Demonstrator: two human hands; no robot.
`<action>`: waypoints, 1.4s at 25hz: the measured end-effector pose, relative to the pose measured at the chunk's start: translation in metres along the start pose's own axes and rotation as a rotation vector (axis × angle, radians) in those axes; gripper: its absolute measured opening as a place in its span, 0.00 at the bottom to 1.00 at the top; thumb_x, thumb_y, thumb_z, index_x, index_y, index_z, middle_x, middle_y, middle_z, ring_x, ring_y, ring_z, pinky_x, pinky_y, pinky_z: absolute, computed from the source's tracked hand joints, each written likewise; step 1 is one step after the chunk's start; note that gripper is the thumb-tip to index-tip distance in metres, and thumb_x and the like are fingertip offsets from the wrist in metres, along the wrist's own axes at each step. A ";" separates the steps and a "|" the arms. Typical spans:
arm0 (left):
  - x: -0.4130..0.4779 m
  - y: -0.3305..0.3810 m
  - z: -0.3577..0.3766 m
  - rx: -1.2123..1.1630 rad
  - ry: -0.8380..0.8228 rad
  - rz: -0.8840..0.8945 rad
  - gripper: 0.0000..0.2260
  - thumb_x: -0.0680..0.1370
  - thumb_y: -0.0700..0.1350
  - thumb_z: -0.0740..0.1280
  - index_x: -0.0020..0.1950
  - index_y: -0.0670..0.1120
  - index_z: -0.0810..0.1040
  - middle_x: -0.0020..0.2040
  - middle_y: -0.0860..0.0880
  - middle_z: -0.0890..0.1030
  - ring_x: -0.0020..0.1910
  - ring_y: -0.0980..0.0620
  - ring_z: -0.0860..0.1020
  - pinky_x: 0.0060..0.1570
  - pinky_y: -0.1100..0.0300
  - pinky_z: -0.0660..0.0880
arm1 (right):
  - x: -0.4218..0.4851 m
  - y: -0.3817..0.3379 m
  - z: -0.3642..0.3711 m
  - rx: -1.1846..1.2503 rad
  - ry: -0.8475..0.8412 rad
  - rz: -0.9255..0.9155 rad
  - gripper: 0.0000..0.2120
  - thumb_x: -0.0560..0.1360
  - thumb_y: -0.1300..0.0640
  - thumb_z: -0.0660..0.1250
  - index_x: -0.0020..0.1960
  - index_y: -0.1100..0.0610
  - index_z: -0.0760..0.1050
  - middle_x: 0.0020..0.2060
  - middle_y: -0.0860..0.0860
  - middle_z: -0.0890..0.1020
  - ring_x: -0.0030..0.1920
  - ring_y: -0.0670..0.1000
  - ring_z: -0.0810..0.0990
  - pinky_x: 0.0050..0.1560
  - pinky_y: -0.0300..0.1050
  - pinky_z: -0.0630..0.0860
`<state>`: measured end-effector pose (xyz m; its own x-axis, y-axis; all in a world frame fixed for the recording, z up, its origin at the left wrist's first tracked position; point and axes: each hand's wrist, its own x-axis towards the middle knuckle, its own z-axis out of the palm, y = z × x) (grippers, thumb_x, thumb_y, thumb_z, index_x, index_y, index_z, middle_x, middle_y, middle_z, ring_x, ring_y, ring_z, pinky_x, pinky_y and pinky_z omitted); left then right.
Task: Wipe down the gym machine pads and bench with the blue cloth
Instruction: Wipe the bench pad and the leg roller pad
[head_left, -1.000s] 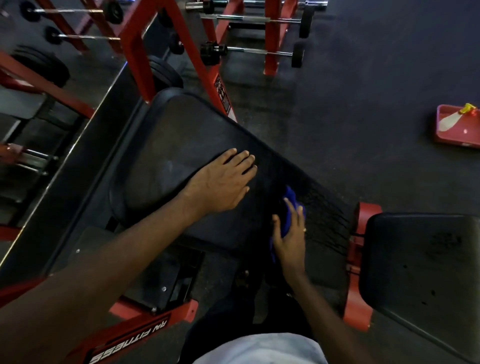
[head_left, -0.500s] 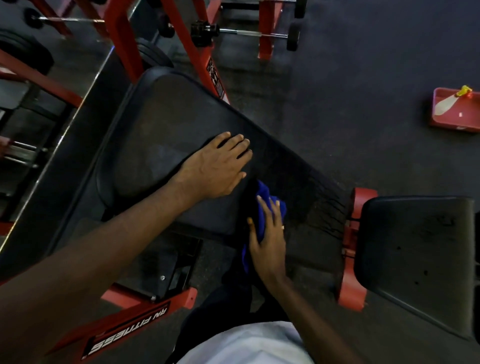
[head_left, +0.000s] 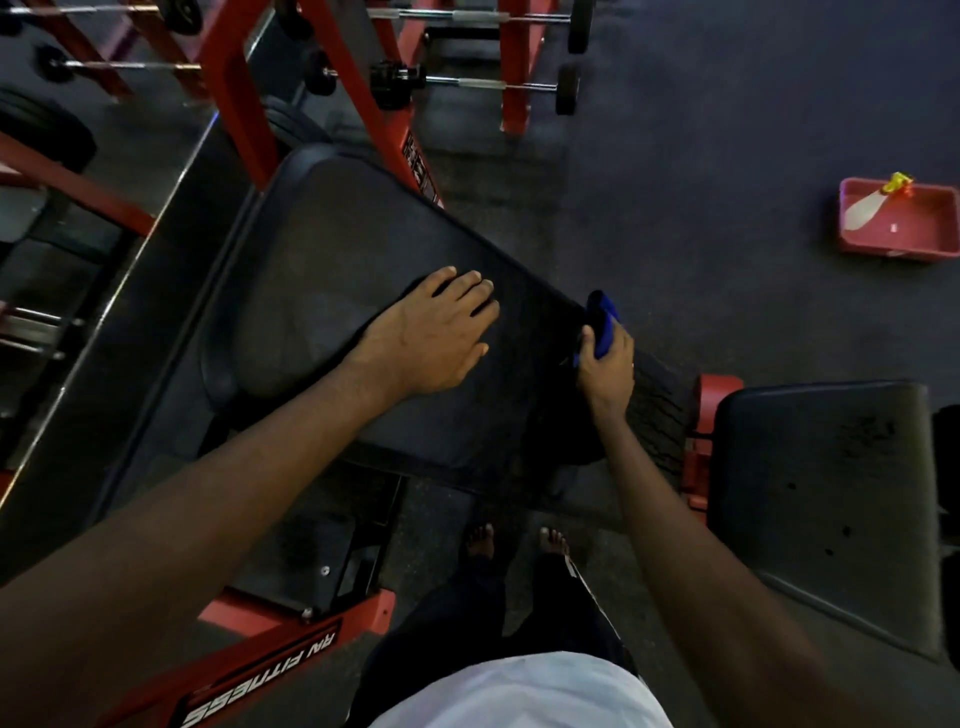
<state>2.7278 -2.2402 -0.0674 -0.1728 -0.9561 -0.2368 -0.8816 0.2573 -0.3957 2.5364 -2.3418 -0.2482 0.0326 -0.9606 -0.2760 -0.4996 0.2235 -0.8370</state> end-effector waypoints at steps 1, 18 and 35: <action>-0.001 0.000 -0.001 -0.012 -0.001 0.001 0.24 0.82 0.54 0.54 0.75 0.43 0.67 0.75 0.41 0.68 0.75 0.43 0.64 0.74 0.46 0.59 | -0.010 -0.005 0.001 -0.013 0.008 0.012 0.23 0.82 0.46 0.61 0.75 0.52 0.68 0.72 0.52 0.71 0.70 0.56 0.72 0.64 0.50 0.69; -0.018 -0.055 -0.021 0.042 0.022 -0.042 0.26 0.83 0.53 0.49 0.78 0.42 0.61 0.77 0.40 0.63 0.77 0.43 0.61 0.76 0.46 0.56 | -0.030 -0.064 0.015 0.015 -0.048 -0.094 0.22 0.82 0.44 0.60 0.74 0.48 0.68 0.73 0.48 0.70 0.71 0.56 0.72 0.65 0.52 0.71; -0.020 -0.059 -0.030 -0.050 0.038 -0.153 0.24 0.80 0.44 0.58 0.75 0.38 0.66 0.75 0.40 0.68 0.75 0.43 0.65 0.76 0.48 0.58 | -0.023 -0.122 0.033 0.019 -0.116 -0.291 0.21 0.79 0.42 0.61 0.70 0.48 0.71 0.67 0.47 0.75 0.69 0.53 0.73 0.65 0.58 0.74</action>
<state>2.7697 -2.2404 -0.0126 -0.0506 -0.9884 -0.1432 -0.9197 0.1020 -0.3792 2.6253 -2.3410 -0.1557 0.2707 -0.9598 -0.0743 -0.4382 -0.0541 -0.8972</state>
